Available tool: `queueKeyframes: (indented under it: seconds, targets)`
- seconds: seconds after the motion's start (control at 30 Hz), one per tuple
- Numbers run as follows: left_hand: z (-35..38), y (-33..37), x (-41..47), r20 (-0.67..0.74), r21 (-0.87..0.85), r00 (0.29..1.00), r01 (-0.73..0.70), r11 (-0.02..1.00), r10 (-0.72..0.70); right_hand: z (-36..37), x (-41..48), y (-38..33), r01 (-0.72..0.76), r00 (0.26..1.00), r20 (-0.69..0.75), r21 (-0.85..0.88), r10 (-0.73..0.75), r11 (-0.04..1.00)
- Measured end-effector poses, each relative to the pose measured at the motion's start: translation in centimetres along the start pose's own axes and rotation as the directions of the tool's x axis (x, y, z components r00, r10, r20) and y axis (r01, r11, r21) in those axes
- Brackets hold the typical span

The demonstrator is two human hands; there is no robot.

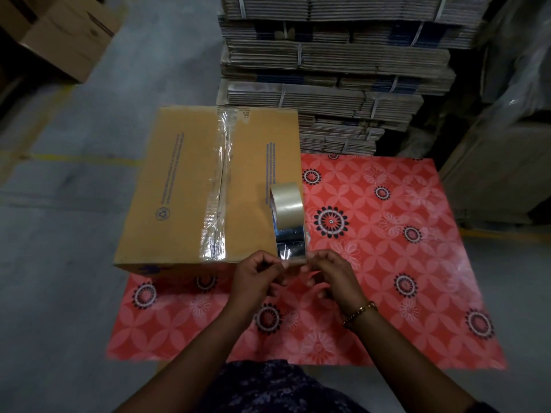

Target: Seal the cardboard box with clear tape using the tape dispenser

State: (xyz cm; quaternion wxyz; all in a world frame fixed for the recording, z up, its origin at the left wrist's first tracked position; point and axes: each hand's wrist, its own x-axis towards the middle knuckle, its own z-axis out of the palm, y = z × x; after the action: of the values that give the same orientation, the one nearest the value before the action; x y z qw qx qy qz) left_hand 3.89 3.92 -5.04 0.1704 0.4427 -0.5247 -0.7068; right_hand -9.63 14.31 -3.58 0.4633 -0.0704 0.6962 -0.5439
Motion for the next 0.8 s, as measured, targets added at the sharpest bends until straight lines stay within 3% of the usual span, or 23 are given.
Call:
queueKeyframes:
  seconds: [0.37,0.8]
  targets:
    - [0.7,-0.1,0.0,-0.028,-0.008,1.000,-0.013,1.000,0.013,0.9,-0.1,0.2,-0.027,0.999,0.041,-0.051,0.029,0.998]
    - [0.4,-0.3,-0.2,-0.019,-0.028,0.998,-0.061,0.998,0.060,1.1,-0.4,0.3,0.080,0.995,0.073,-0.091,-0.074,0.993]
